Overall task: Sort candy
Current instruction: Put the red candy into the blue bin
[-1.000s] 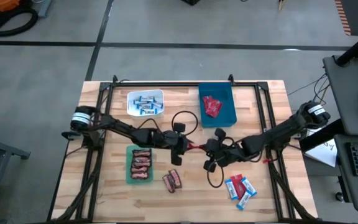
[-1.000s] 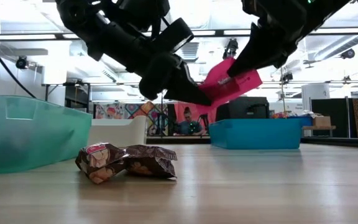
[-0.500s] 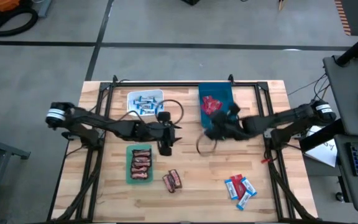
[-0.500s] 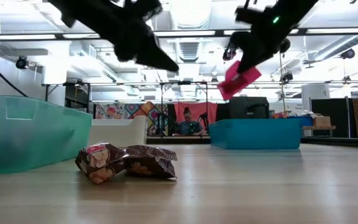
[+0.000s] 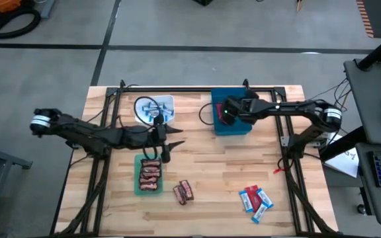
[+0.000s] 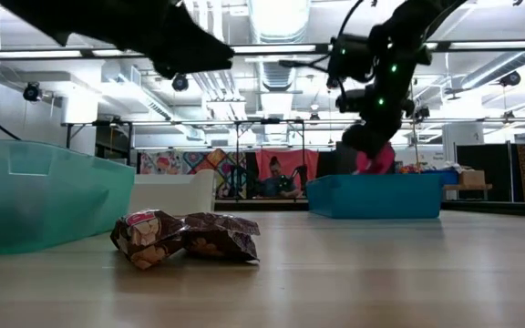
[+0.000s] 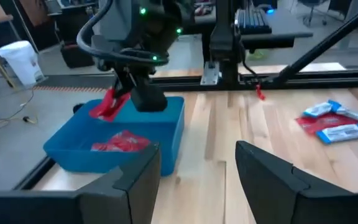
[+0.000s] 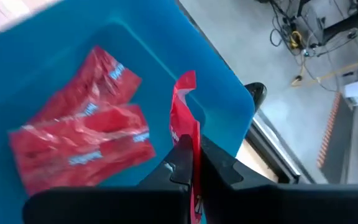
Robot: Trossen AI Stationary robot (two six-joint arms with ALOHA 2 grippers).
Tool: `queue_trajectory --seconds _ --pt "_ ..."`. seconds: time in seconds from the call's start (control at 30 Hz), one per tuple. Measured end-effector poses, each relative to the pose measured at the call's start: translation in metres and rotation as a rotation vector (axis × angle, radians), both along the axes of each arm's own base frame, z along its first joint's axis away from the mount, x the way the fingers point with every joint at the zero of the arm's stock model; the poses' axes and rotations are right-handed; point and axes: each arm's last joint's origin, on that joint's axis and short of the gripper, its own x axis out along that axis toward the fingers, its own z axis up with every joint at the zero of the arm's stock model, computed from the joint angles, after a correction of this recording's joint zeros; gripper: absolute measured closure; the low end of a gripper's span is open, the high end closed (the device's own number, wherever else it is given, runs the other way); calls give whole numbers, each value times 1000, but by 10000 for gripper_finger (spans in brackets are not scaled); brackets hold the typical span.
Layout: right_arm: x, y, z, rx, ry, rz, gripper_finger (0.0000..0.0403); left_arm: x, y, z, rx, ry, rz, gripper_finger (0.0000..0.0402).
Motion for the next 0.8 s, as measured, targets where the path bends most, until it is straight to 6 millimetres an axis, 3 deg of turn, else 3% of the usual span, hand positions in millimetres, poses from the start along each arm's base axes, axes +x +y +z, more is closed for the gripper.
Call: queue_trajectory --seconds 0.23,0.43,0.8 --pt "3 -8 -14 17 97 28 394 -10 -2 -19 -30 39 -43 212" --pt "7 -8 -20 55 117 80 386 -10 -4 -22 -45 57 -90 212" --pt "7 -6 -17 120 59 91 292 -10 -5 -23 -41 66 -103 212"
